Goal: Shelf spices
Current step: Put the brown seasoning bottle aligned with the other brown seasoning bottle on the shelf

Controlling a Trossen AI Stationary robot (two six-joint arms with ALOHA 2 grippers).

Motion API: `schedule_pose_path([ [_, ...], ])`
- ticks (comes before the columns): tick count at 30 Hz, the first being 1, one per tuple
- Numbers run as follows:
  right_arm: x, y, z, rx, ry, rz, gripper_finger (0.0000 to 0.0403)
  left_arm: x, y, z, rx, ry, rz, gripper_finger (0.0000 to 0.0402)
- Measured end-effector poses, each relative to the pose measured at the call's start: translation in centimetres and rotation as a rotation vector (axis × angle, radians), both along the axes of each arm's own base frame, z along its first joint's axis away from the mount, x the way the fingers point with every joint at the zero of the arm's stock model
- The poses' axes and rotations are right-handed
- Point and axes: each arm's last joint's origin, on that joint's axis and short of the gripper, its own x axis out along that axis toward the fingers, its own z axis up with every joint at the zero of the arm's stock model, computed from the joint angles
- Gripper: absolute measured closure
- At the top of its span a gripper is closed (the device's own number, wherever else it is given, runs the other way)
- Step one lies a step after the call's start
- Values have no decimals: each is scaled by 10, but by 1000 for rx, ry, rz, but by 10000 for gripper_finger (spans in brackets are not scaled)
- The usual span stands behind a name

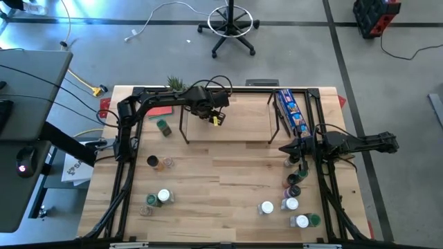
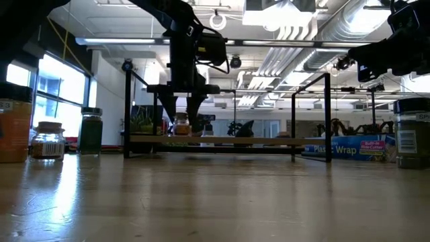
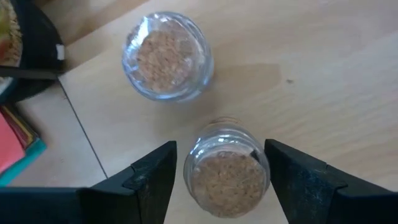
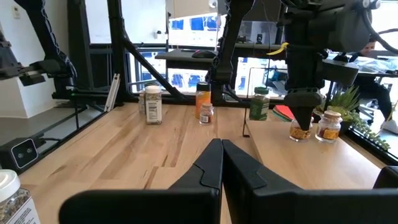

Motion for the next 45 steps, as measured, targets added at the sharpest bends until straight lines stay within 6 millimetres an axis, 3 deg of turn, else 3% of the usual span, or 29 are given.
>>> schedule_pose_path([
  [13,0,0,0,0,0,0,402,0,0,0,10,21,-52,163],
  [26,0,0,0,0,0,0,402,-5,-3,24,81,6,-130,163],
  [33,0,0,0,0,0,0,402,10,-11,53,136,-51,-315,163],
  [38,0,0,0,0,0,0,402,18,-21,74,93,-108,-546,176],
  [42,0,0,0,0,0,0,402,17,-38,73,-40,-105,-725,215],
  [45,0,0,0,0,0,0,402,15,-49,62,-122,-26,-830,252],
])
